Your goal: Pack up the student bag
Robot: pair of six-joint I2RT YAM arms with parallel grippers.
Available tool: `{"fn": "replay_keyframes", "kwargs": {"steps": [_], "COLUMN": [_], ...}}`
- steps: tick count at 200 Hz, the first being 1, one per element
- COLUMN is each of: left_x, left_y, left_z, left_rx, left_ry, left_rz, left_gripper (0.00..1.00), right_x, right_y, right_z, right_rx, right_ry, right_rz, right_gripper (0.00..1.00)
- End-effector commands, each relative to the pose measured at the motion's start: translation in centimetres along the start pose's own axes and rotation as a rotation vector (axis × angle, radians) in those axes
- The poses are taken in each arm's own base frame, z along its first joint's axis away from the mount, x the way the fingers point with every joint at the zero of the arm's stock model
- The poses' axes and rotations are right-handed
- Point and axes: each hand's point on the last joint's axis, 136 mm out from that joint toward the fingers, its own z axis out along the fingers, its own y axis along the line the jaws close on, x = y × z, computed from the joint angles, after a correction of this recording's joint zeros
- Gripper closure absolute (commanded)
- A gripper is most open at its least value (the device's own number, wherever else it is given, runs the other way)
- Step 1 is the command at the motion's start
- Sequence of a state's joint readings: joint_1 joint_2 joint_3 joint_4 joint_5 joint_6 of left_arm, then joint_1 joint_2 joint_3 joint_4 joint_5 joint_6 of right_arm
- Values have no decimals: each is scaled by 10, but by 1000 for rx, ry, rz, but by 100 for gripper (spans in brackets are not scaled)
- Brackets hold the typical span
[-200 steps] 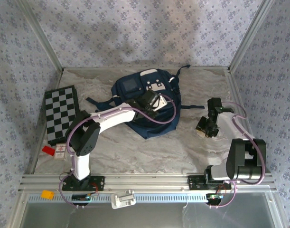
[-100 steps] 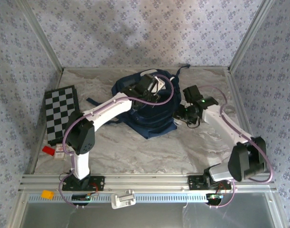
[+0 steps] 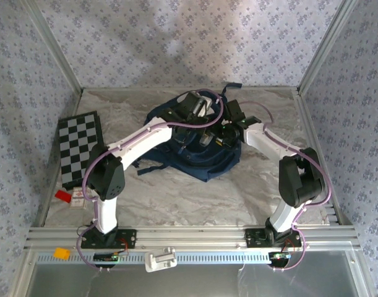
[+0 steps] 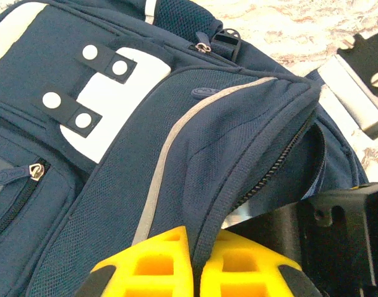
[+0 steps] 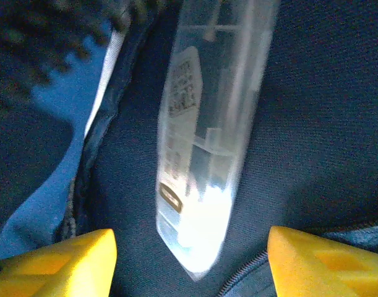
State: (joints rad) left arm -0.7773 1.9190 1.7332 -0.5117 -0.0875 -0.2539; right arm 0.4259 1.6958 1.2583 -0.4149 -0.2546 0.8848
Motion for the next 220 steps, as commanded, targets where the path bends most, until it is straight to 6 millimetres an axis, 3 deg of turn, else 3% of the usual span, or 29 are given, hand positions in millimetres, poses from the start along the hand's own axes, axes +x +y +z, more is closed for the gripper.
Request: {"fn": "replay_keyframes", "kwargs": {"steps": [1,29,54,71,90,99,110,125,141,171,220], "left_x": [-27,-26,-22,-15,-2,4,4,24,55,79,82], "left_y": [-12,-17,-19,-18,-20,-15,2,40,80,105,98], "left_z": [-25,-24,-21,-17,-31,-42,-61,-65,-54,-15,29], "left_rx": [73,105,123,146,259,306,331,290,222,211,248], "left_ry": [-100,-101,-94,-59,18,18,-43,-57,-8,10,22], "left_rz": [-55,-73,-98,-125,-196,-263,-362,-560,-786,-999,-1080], "left_gripper": [100,100,100,100,72,66,61,56,54,52,53], "right_x": [-2,-6,-9,-5,10,21,36,52,62,73,80], "right_y": [19,6,18,7,-29,-41,-53,-60,-61,-48,-44], "right_z": [-11,-5,2,-6,-22,-29,-36,-45,-48,-41,-32], "right_rx": [-125,-93,-123,-87,7,45,106,154,187,181,184], "right_ry": [-12,-7,-11,-19,-16,14,27,12,2,10,30], "right_rz": [20,47,19,17,30,31,7,-29,-51,-94,-112], "right_gripper": [37,55,61,64,59,59,59,59,57,54,54]}}
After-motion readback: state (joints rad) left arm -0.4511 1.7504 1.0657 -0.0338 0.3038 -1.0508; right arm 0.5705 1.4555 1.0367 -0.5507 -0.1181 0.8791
